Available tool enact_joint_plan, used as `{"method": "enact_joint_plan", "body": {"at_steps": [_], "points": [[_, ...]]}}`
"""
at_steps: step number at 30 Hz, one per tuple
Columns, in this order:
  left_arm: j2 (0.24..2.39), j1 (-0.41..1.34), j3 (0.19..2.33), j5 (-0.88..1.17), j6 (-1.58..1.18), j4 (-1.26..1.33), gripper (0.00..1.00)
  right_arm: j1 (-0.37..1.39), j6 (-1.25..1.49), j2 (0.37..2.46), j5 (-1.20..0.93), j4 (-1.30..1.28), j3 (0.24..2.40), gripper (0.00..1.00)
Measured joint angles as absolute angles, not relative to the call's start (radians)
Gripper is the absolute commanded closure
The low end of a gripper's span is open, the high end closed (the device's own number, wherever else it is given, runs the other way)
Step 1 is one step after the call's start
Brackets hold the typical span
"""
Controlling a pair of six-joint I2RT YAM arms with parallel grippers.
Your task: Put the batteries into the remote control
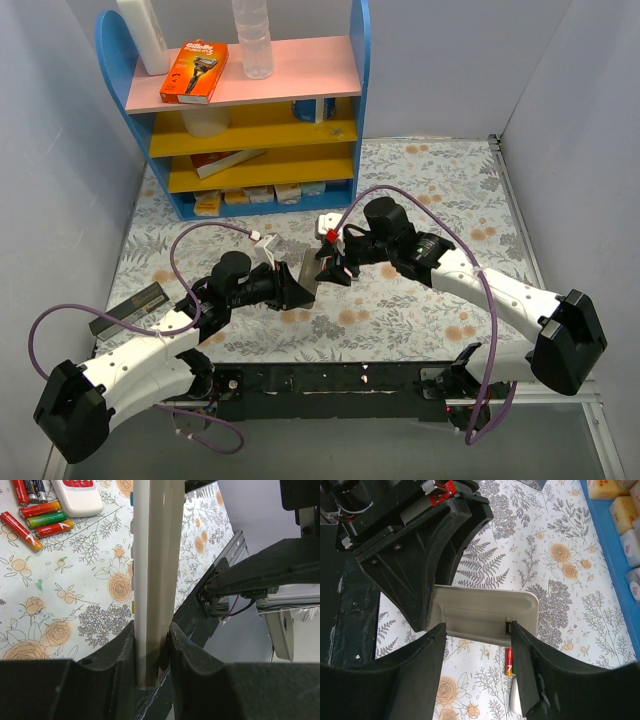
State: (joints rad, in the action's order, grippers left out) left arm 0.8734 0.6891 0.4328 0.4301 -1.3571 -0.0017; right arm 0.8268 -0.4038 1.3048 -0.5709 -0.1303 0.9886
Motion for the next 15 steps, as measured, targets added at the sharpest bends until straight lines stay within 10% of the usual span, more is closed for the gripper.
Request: {"method": "enact_joint_plan", "body": {"at_steps": [15], "points": [[0.883,0.689,0.432,0.434,-1.357,-0.046,1.0,0.836,-0.371,1.351,-0.551,-0.098,0.984,0.67]]}}
